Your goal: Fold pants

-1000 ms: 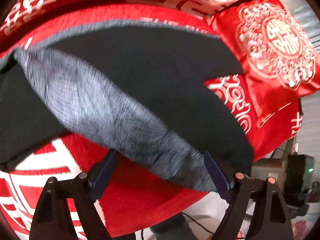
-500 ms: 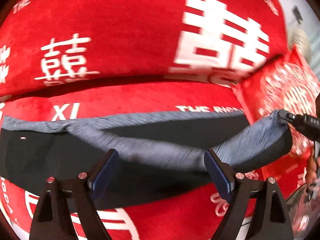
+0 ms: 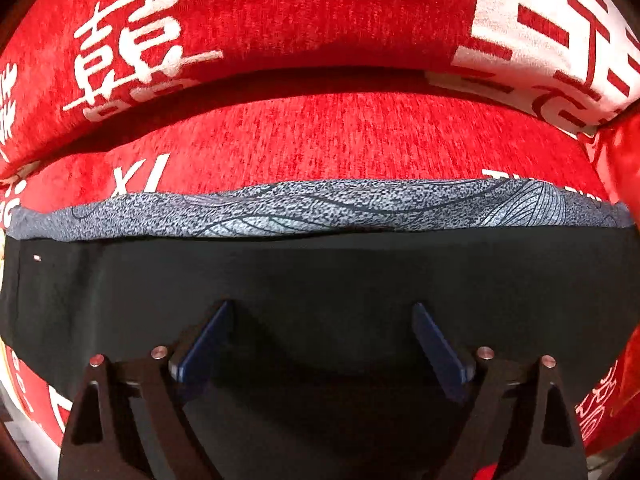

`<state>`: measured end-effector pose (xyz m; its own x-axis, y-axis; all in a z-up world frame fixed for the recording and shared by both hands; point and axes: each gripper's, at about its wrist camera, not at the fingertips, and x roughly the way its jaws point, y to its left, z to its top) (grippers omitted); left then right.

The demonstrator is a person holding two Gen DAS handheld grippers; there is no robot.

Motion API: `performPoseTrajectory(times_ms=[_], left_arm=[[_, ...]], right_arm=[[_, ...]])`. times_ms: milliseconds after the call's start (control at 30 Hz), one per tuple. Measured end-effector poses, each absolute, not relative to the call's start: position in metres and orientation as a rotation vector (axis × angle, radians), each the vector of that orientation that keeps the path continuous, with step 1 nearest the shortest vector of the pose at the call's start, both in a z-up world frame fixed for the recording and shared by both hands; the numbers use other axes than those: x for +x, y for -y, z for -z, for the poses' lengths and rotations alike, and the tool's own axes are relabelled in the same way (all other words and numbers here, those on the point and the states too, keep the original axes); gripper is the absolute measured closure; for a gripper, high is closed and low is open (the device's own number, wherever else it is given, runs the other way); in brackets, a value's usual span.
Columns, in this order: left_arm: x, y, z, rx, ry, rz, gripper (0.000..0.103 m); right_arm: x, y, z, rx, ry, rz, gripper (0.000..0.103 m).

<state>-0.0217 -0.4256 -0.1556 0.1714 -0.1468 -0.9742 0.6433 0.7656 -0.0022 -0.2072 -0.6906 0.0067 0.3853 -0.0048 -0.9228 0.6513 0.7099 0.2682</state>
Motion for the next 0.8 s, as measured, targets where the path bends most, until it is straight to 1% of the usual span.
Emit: performPoseTrajectory(times_ms=[167, 200, 233, 267, 300, 333, 367, 400, 433, 533, 600, 633, 700, 733, 767, 800], left_arm=[[-0.019, 0.426, 0.158, 0.458, -1.296, 0.585, 0.010], [-0.019, 0.427, 0.159, 0.462, -1.293, 0.580, 0.008], [-0.017, 0.427, 0.160, 0.464, -1.291, 0.572, 0.005], [-0.015, 0.431, 0.162, 0.460, -1.294, 0.569, 0.003], [-0.012, 0.432, 0.164, 0.448, -1.300, 0.564, 0.002], [-0.009, 0.435, 0.166, 0.441, -1.301, 0.556, 0.001], [-0.003, 0.437, 0.169, 0.438, -1.300, 0.551, 0.001], [0.002, 0.441, 0.170, 0.438, -1.298, 0.547, 0.001], [0.008, 0.445, 0.171, 0.436, -1.296, 0.543, 0.001], [0.024, 0.456, 0.163, 0.426, -1.288, 0.518, 0.001], [0.034, 0.453, 0.151, 0.413, -1.249, 0.511, 0.001], [0.037, 0.450, 0.146, 0.409, -1.235, 0.508, 0.001], [0.048, 0.440, 0.145, 0.413, -1.228, 0.487, 0.001], [0.052, 0.436, 0.149, 0.424, -1.238, 0.470, 0.001], [0.054, 0.432, 0.156, 0.443, -1.257, 0.444, 0.001], [0.059, 0.427, 0.168, 0.467, -1.285, 0.418, 0.001]], right_arm=[[-0.214, 0.684, 0.024, 0.638, -1.261, 0.572, 0.019], [-0.215, 0.686, 0.031, 0.632, -1.279, 0.589, 0.021], [-0.213, 0.687, 0.037, 0.616, -1.285, 0.593, 0.026], [-0.208, 0.687, 0.043, 0.576, -1.292, 0.585, 0.041], [-0.203, 0.685, 0.050, 0.551, -1.308, 0.566, 0.053], [-0.198, 0.683, 0.058, 0.542, -1.334, 0.539, 0.076], [-0.190, 0.681, 0.073, 0.536, -1.389, 0.506, 0.080], [-0.186, 0.680, 0.082, 0.526, -1.421, 0.500, 0.080], [-0.183, 0.682, 0.093, 0.509, -1.442, 0.502, 0.083], [-0.176, 0.698, 0.098, 0.442, -1.391, 0.573, 0.083], [-0.177, 0.716, 0.097, 0.525, -1.380, 0.630, 0.082], [-0.178, 0.720, 0.094, 0.569, -1.368, 0.639, 0.079], [-0.184, 0.715, 0.079, 0.592, -1.330, 0.618, 0.078], [-0.187, 0.708, 0.073, 0.594, -1.319, 0.586, 0.075], [-0.191, 0.699, 0.069, 0.602, -1.311, 0.558, 0.067], [-0.196, 0.687, 0.066, 0.612, -1.303, 0.527, 0.062]])
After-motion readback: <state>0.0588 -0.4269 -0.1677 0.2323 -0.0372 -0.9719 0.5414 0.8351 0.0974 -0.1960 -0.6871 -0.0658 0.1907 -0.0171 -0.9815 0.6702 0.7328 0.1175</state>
